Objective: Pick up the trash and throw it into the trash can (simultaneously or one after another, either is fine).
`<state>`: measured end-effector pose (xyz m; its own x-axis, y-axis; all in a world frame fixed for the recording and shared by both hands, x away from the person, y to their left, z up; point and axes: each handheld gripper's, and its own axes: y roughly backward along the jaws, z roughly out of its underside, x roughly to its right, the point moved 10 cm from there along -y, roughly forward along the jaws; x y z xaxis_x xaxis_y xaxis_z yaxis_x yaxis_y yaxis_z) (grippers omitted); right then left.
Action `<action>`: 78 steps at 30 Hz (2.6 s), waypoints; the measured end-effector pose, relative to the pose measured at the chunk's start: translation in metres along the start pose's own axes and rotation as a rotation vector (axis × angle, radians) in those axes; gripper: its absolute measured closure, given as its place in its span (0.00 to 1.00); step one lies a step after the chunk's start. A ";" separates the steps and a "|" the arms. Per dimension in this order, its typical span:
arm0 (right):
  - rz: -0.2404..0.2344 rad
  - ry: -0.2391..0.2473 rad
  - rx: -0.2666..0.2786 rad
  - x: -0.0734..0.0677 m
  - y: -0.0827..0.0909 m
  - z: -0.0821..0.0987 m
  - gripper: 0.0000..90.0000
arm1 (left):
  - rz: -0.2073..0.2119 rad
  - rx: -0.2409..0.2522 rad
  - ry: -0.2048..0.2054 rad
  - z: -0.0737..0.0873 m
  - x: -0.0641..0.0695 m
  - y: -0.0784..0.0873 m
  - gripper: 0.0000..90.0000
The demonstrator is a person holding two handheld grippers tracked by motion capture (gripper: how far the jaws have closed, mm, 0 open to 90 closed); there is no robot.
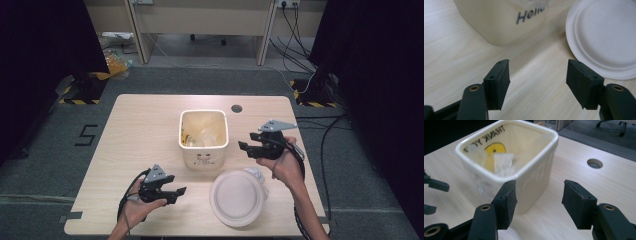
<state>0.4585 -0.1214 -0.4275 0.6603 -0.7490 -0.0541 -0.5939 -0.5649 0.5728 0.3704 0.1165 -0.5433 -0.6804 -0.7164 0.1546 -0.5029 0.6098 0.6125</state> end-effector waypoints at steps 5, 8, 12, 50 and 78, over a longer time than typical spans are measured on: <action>-0.004 -0.031 0.006 -0.002 0.019 0.038 0.49 | 0.005 -0.009 -0.019 0.008 0.011 -0.009 0.36; -0.006 -0.059 -0.004 -0.003 0.029 0.063 0.48 | 0.005 -0.022 -0.042 0.014 0.023 -0.020 0.33; 0.005 -0.086 0.003 -0.006 0.041 0.087 0.48 | 0.009 -0.043 -0.058 0.017 0.034 -0.030 0.30; -0.105 -0.117 -0.042 -0.043 0.021 0.120 0.50 | -0.063 -0.060 -0.129 0.014 0.053 -0.068 0.17; -0.254 -0.218 0.026 -0.063 0.013 0.082 0.76 | -0.081 -0.041 -0.118 0.016 0.036 -0.058 0.26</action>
<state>0.3714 -0.1100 -0.4832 0.6766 -0.6377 -0.3683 -0.4361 -0.7500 0.4973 0.3662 0.0607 -0.5858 -0.6977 -0.7163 0.0132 -0.5377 0.5357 0.6510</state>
